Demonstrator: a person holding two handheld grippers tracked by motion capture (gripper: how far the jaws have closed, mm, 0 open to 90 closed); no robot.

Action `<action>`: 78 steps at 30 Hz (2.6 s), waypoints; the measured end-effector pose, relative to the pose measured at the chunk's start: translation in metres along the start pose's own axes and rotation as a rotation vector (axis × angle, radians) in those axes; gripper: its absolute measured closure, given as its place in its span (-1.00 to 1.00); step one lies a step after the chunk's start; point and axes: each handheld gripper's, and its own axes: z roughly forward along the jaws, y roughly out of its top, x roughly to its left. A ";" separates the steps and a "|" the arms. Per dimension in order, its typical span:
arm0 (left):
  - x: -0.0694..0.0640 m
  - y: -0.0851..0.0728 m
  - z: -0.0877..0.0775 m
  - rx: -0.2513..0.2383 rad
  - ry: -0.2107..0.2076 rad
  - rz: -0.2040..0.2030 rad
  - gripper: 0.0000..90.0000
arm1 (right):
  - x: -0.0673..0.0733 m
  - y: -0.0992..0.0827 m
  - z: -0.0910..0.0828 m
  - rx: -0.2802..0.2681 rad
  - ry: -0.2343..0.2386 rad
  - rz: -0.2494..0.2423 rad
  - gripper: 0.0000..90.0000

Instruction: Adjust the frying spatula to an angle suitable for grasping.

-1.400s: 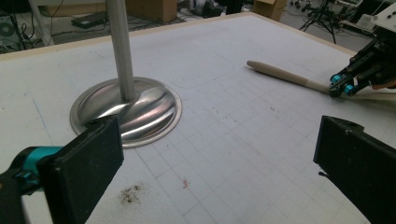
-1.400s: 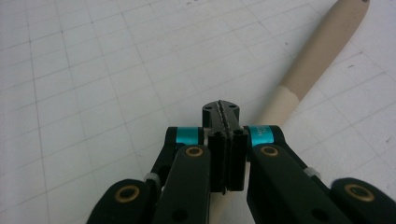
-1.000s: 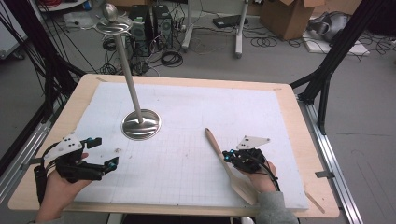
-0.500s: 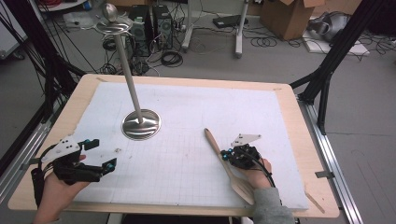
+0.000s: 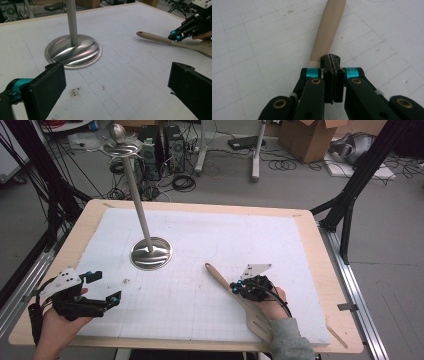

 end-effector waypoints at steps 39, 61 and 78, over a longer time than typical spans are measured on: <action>0.005 0.011 0.005 -0.044 -0.039 -0.004 -0.95 | 0.006 0.010 -0.058 -0.232 -0.141 0.196 -0.21; 0.009 0.012 0.013 -0.043 -0.049 -0.008 -0.95 | 0.015 0.013 -0.071 -0.321 -0.110 0.200 -0.72; 0.007 0.017 0.024 -0.041 -0.075 0.003 -0.95 | 0.027 0.014 -0.074 -0.348 -0.171 0.259 -0.70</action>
